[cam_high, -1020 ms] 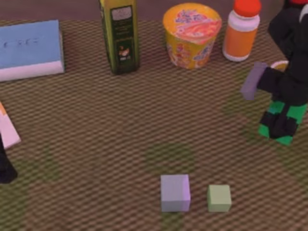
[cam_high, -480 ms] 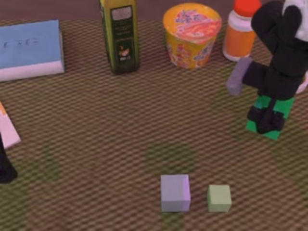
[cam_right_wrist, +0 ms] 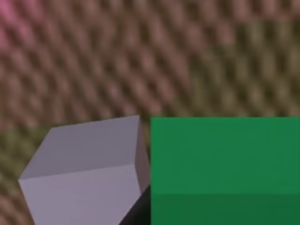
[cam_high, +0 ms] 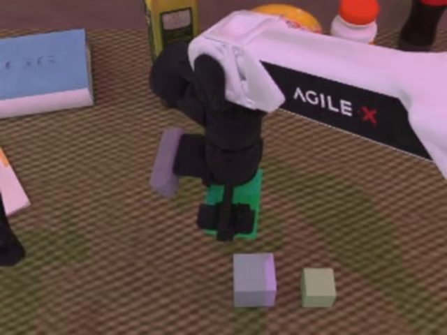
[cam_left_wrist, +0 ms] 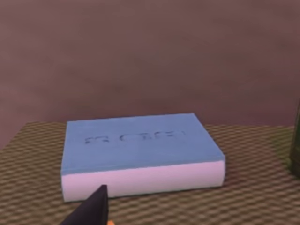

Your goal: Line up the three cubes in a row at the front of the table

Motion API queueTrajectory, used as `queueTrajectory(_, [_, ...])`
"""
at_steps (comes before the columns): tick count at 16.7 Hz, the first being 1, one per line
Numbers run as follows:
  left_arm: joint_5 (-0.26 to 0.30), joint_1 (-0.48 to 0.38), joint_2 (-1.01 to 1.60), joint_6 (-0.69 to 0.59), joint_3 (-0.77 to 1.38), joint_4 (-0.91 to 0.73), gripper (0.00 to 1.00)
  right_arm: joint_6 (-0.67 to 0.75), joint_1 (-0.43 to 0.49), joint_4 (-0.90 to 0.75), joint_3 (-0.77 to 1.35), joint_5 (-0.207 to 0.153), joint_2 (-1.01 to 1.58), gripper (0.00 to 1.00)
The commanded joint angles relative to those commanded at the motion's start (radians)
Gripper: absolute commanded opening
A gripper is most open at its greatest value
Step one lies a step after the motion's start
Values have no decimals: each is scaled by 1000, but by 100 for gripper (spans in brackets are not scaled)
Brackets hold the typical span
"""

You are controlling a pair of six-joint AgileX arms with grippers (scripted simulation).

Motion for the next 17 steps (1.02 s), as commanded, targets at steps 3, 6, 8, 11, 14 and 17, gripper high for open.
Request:
queueTrajectory(3, [0,0,0,0,0,0,100,57,160,-57,137,2,68,0])
queueTrajectory(6, [0,0,0,0,0,0,100,86,228,-82,204,4,96,0])
queueTrajectory(8, [0,0,0,0,0,0,100,87,230,-83,206,4,97,0])
queueTrajectory(11, [0,0,0,0,0,0,100,88,227,-78,200,3,93,0])
queueTrajectory(14, [0,0,0,0,0,0,100,90,227,-8,137,3,99,0])
queueTrajectory(17, [0,0,0,0,0,0,100,91,229,106,37,3,112,0])
